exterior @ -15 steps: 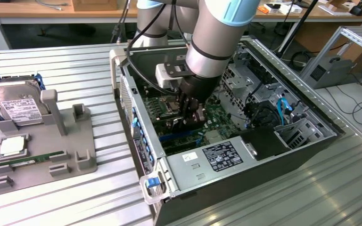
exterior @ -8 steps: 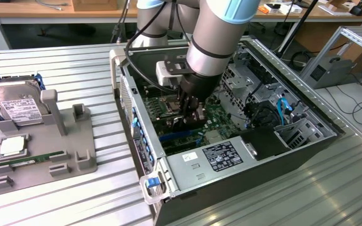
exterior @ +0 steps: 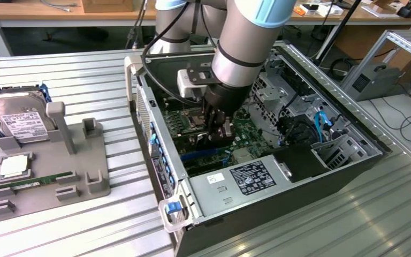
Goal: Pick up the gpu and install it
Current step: 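Insert the gpu into the slot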
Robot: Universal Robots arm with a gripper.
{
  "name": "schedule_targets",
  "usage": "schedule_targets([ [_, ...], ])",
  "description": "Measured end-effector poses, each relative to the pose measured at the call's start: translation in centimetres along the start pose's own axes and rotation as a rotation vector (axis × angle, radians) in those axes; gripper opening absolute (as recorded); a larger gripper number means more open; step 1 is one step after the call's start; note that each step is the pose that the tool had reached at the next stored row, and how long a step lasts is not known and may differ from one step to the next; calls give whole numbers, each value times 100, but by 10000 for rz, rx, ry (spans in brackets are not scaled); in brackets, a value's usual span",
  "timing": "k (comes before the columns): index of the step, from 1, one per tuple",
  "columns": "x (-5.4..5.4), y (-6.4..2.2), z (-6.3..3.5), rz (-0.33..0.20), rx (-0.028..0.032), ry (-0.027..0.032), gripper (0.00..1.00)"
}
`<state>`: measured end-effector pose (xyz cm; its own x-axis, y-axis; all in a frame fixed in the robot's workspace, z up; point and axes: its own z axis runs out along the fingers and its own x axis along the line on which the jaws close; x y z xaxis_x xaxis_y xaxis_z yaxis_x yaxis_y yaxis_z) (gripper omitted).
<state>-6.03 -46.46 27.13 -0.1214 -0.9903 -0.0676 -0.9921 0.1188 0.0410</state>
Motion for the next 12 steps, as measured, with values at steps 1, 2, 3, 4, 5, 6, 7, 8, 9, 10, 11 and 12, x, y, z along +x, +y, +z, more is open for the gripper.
schedule_targets([
  [1, 4, 0, 0, -1, 0, 0, 27],
  [2, 7, 0, 0, -44, -3, 1, 27],
  [3, 8, 0, 0, -159, -10, 5, 27],
  [4, 8, 0, 0, -416, -28, 15, 27],
  [5, 8, 0, 0, -682, -46, 26, 27],
  [6, 8, 0, 0, -930, -63, 36, 27],
  [7, 8, 0, -1, -1310, -88, 54, 27],
  [8, 8, 0, -1, -1414, -95, 58, 27],
  [9, 7, -5, -1, -1421, -97, 59, 27],
  [10, 7, -5, -1, -1420, -96, 59, 27],
  [11, 7, -5, -1, -1420, -97, 58, 27],
  [12, 7, -5, -1, -1420, -96, 59, 27],
])
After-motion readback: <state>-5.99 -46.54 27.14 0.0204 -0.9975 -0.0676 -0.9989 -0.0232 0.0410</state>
